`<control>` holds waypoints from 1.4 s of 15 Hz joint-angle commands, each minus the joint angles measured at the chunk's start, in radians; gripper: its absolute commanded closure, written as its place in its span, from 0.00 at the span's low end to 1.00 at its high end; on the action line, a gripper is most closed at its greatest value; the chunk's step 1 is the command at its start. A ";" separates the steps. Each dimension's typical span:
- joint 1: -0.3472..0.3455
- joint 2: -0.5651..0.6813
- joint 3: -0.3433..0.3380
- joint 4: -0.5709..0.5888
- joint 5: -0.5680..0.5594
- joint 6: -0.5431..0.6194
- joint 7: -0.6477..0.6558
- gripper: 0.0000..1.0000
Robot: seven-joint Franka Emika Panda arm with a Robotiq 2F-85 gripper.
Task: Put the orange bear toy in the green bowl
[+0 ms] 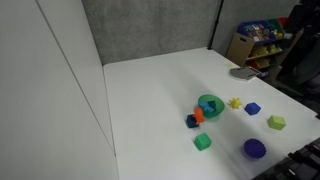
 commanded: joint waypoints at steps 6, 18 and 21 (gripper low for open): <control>-0.007 0.006 0.017 0.003 -0.006 0.014 0.002 0.00; 0.072 0.179 0.163 0.021 -0.116 0.352 0.099 0.00; 0.095 0.248 0.185 0.015 -0.170 0.457 0.159 0.00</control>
